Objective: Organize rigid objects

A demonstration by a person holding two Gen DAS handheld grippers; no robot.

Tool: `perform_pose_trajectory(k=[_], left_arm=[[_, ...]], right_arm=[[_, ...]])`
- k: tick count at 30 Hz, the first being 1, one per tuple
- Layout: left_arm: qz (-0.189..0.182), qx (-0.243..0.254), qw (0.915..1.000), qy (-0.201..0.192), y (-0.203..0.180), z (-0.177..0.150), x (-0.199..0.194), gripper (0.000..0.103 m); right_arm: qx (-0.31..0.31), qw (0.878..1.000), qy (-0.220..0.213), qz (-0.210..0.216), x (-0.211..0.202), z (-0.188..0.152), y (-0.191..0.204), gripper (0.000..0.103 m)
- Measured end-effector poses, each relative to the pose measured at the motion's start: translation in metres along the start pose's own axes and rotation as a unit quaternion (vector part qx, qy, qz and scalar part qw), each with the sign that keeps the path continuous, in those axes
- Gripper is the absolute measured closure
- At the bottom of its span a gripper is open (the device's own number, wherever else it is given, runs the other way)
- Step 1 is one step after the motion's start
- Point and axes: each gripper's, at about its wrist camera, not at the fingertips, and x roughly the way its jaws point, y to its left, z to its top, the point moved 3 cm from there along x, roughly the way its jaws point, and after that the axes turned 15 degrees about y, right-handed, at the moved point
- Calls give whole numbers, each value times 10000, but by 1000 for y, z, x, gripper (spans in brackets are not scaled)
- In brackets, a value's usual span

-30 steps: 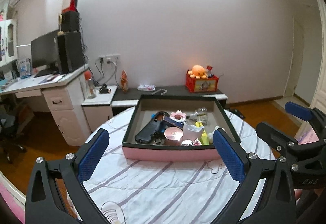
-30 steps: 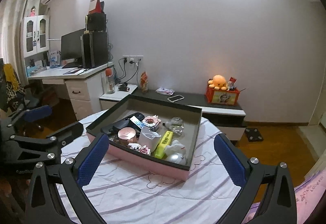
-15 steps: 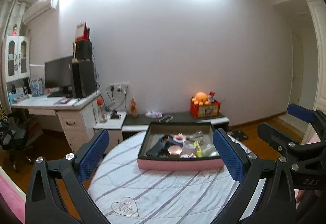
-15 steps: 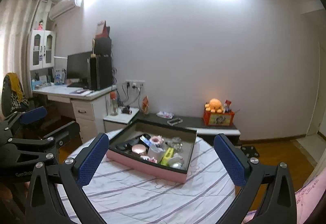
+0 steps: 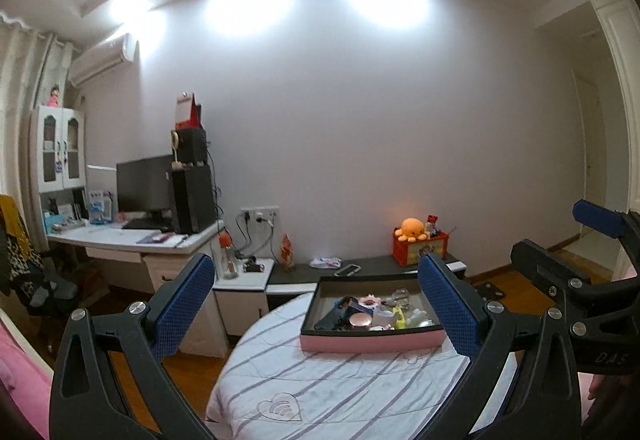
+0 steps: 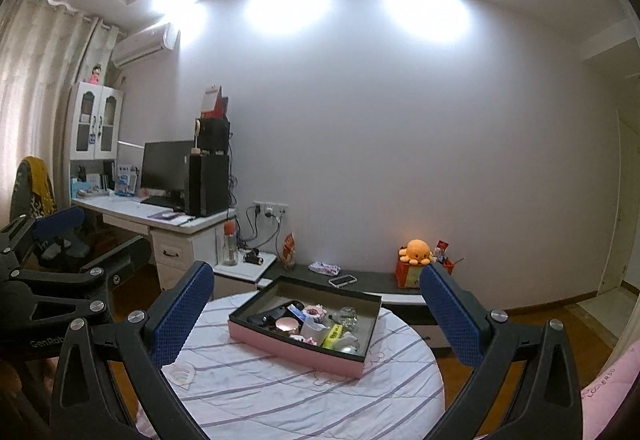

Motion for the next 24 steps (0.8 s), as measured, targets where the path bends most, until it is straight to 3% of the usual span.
perform_pose_trajectory(k=[7,14,24], left_arm=[[39,-17,9994,-345,3,0,-31,0],[-115,-127,9991,-389,7,-1,-48,0],[-8,-157,9977,-664,8,-3,-67,0]], right_arm=[[-32,9996,-270,8,-32,2,6,0],[-96,9989,-448,-93,-54,3,12,0],[-154,9980,-604,-83,-67,3,18,0]])
